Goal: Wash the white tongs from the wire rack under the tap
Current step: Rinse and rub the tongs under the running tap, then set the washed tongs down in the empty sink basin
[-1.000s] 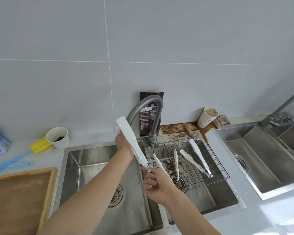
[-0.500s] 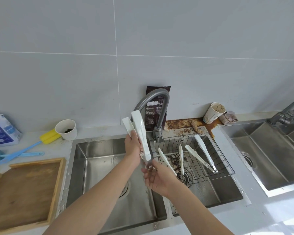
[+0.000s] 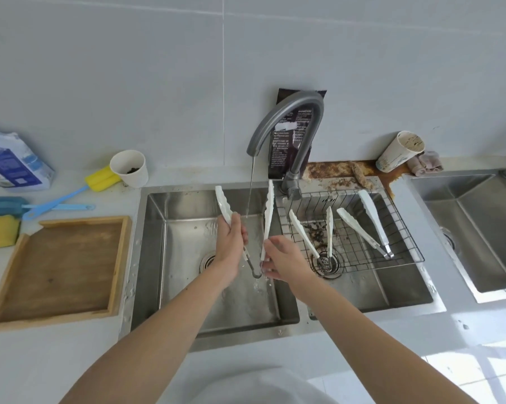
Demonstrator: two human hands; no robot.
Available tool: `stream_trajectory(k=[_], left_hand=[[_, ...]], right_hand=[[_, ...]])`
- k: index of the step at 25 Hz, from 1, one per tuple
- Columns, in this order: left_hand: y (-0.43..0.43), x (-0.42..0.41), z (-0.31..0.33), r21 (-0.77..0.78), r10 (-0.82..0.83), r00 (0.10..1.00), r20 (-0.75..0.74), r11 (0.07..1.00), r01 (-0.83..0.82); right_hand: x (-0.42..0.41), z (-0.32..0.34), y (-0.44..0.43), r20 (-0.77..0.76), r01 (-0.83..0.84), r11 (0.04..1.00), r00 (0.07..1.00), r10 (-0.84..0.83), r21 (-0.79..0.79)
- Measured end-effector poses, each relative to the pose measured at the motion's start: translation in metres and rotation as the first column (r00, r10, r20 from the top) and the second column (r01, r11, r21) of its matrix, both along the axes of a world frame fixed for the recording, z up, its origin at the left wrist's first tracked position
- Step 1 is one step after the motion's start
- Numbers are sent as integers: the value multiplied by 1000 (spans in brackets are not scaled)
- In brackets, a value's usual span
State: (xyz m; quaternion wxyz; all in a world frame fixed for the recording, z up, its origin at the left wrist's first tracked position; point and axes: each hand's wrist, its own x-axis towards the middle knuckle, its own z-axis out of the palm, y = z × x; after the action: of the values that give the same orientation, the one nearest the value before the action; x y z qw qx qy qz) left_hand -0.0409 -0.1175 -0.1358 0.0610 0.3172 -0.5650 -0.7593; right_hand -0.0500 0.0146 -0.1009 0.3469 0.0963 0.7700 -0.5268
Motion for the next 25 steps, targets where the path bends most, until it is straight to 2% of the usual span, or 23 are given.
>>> stream_trajectory(k=[4,8,13,18,25], left_hand=[[4,17,-25,-21,-67,993,93,997,69],[9,37,-60,-144,-106,971,215,980,139],[13,47,-100,-276,4,915,404,954,118],[23,49,-131,-253,8,887,462,960,123],[39,59,-162,-181,-23,839,544,973,144]], right_hand=[[9,-34,-1,11,5,998,1000,-6,69],[20,-71,0,35,-18,987,999,12,160],[28,-109,-1,98,-172,956,983,152,238],[29,-143,2,138,-227,929,971,194,292],[27,-178,5,219,-236,916,961,170,325]])
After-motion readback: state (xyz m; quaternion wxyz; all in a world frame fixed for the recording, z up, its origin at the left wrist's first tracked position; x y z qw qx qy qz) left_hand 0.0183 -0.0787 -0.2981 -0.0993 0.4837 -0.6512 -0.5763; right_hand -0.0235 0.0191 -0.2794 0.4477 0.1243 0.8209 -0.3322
